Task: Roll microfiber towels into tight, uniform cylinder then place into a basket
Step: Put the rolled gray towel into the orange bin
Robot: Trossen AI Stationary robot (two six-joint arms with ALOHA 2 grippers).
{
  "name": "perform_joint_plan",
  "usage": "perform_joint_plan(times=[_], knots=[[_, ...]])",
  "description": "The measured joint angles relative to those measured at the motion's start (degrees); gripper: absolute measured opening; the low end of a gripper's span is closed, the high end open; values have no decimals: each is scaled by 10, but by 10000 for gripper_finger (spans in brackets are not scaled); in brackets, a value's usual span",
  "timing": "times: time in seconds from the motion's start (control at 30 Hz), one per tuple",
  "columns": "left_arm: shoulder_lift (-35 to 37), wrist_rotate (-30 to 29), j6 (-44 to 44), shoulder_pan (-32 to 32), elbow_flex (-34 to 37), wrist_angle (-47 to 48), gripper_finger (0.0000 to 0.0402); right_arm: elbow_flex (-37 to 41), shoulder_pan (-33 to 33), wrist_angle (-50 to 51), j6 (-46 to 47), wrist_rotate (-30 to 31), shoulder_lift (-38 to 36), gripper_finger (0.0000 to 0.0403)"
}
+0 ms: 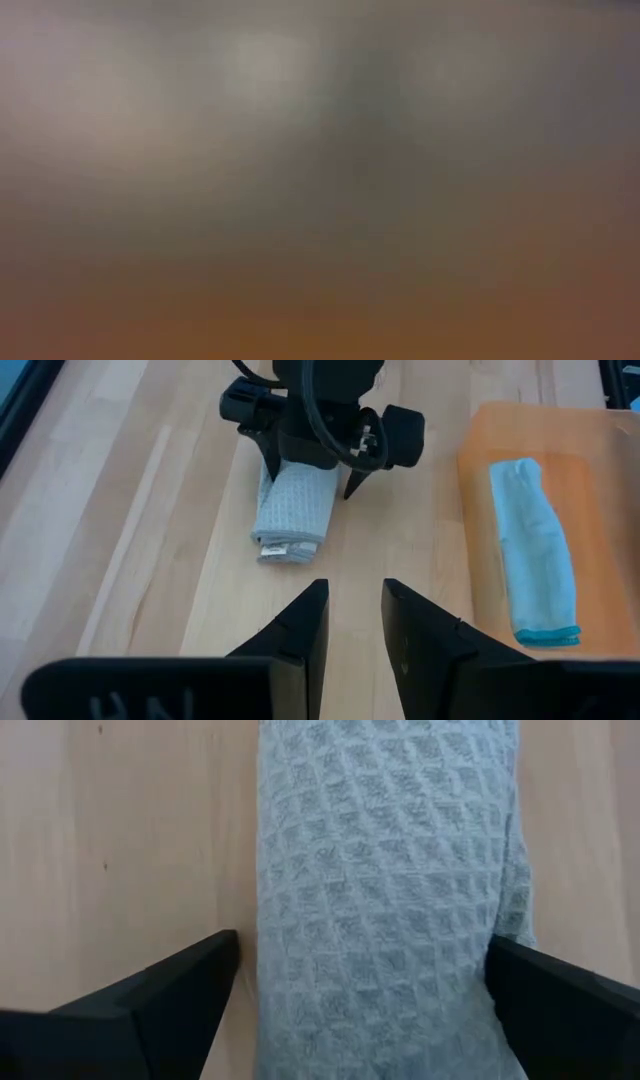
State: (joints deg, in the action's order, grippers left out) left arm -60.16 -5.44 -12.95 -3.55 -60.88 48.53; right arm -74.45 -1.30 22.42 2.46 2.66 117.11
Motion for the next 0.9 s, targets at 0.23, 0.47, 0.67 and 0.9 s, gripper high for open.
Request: perform_joint_plan(times=[0.23,0.47,0.67,0.9], knots=[[0,0,0,0,0,0,85,-2,-4,0,-1,-2,11,399],[0,0,0,0,0,0,85,-2,-4,9,-16,0,10,399],[0,0,0,0,0,0,85,-1,-9,7,-17,-17,11,399],[0,0,0,0,0,0,85,-1,-9,5,-15,-5,13,399]])
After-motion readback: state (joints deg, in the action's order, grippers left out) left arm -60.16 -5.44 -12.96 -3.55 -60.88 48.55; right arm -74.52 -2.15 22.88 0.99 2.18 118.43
